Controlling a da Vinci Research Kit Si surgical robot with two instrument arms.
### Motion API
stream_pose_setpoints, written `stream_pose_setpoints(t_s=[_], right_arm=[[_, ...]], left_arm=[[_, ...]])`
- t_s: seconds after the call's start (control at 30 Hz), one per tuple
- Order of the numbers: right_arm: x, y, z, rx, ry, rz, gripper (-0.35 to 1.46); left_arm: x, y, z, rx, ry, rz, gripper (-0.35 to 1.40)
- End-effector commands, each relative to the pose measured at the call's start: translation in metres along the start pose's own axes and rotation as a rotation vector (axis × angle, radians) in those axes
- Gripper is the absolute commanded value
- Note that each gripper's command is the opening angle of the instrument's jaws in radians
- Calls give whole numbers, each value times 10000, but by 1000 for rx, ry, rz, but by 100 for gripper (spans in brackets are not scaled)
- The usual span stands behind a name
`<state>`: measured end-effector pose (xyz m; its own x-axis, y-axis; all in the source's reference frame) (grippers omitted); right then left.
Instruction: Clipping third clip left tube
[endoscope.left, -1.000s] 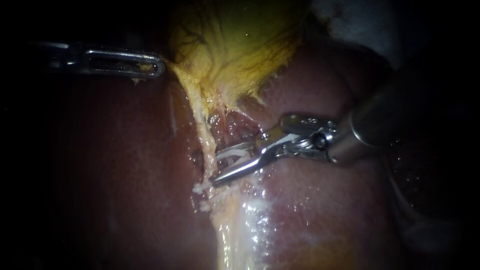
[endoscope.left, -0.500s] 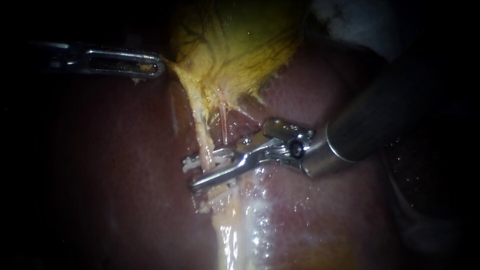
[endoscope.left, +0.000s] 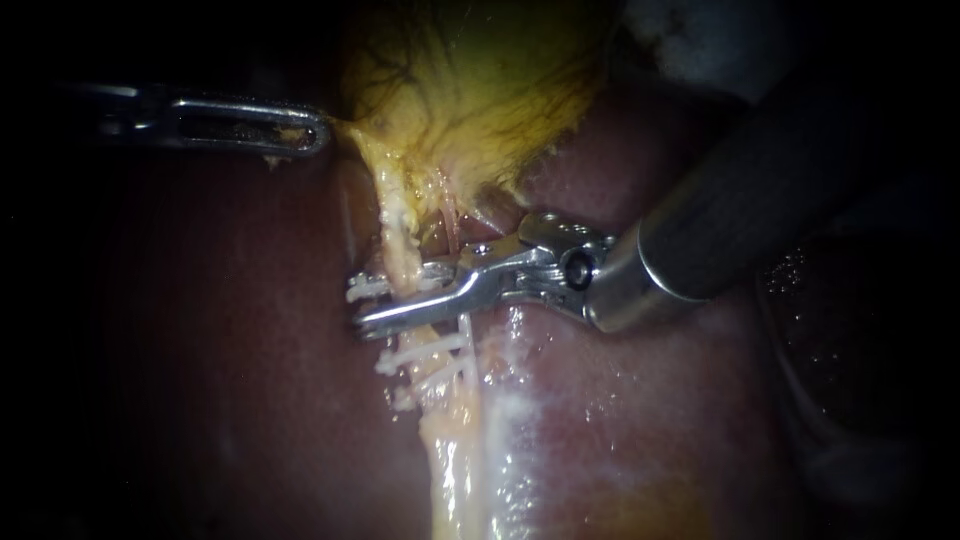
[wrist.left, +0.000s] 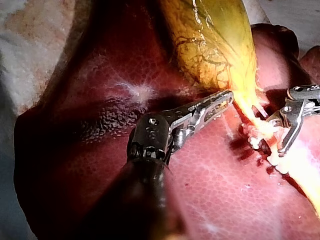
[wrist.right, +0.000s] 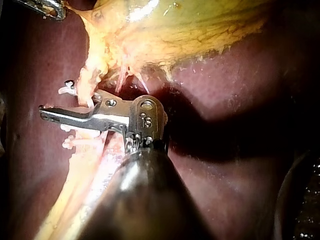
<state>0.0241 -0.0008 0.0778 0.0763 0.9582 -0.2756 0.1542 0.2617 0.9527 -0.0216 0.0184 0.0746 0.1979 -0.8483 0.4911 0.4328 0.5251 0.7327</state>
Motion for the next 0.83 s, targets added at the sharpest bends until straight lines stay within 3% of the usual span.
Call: stream_pose_setpoints(t_s=[0.03, 0.23, 0.3, 0.53, 0.83], right_arm=[[0, 0, 0, 1, -2, 5, 30], [-1, -1, -2, -1, -5, 17, -12], [-1, -1, -2, -1, -7, 22, -35], [-5, 0, -3, 15, -34, 35, -35], [-6, 1, -3, 16, -35, 34, -35]], left_arm=[[0, 0, 0, 0, 0, 0, -35], [0, 0, 0, 0, 0, 0, -35], [0, 0, 0, 0, 0, 0, -35], [0, 0, 0, 0, 0, 0, -35], [0, 0, 0, 0, 0, 0, -35]])
